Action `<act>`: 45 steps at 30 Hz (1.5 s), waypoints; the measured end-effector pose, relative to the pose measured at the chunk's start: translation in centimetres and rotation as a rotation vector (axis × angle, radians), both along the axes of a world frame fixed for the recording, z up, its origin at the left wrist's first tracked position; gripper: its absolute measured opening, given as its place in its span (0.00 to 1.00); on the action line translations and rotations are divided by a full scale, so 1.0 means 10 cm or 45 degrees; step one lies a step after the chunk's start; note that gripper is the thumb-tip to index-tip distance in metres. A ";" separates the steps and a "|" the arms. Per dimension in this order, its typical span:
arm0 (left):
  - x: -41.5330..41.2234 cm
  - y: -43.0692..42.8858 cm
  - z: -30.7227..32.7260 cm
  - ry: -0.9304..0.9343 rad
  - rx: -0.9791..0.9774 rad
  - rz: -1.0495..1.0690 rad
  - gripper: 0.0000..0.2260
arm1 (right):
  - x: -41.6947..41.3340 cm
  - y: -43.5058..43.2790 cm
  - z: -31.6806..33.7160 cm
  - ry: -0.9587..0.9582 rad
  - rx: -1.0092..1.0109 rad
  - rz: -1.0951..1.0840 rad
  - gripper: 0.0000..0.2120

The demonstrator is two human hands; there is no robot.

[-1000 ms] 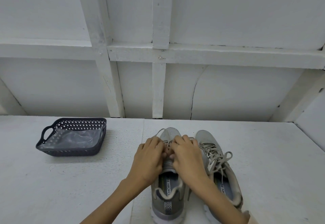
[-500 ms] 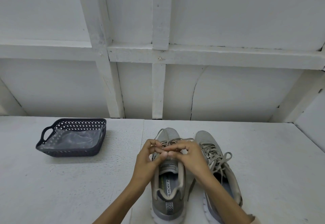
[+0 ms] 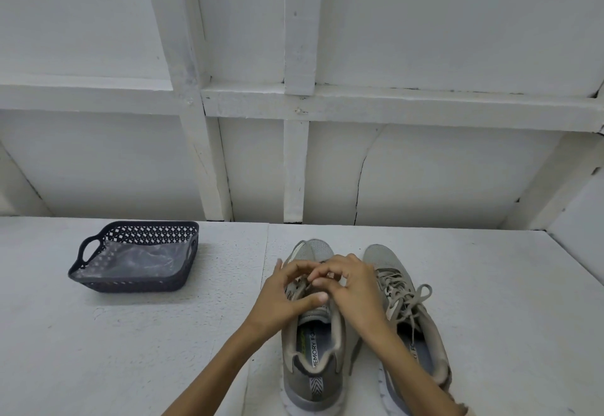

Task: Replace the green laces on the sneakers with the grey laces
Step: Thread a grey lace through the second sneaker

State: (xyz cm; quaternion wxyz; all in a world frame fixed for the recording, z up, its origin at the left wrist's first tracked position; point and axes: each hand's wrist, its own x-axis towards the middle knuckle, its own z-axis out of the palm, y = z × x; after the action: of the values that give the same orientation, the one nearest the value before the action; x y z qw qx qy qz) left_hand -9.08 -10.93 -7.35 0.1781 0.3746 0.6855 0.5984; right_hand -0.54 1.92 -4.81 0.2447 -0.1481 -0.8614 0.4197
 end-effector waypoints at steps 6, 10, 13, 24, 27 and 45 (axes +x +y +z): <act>-0.03 0.14 -0.01 0.141 -0.029 -0.053 0.13 | -0.04 0.04 0.09 0.025 -0.169 0.117 0.10; -0.01 0.17 -0.01 0.185 -0.043 -0.051 0.09 | -0.09 0.04 0.27 0.020 -0.335 0.171 0.16; -0.04 0.17 -0.08 0.169 -0.049 -0.029 0.10 | -0.13 0.07 0.48 0.113 -0.527 0.242 0.13; -0.04 0.12 -0.10 0.087 -0.128 -0.100 0.10 | -0.56 0.22 1.63 0.723 -1.051 0.441 0.08; -0.03 0.14 -0.10 0.124 -0.128 -0.052 0.14 | -0.68 0.30 1.82 0.885 -1.277 0.447 0.08; -0.08 0.28 0.12 -0.513 0.126 -0.053 0.10 | -0.72 0.70 0.92 -0.393 -0.574 0.164 0.36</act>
State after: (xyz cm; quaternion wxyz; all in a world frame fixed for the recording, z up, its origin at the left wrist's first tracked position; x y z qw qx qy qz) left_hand -9.89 -8.17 -6.11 0.3054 0.2699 0.5980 0.6902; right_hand -7.76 8.93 4.36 0.0444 -0.2057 -0.7811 0.5879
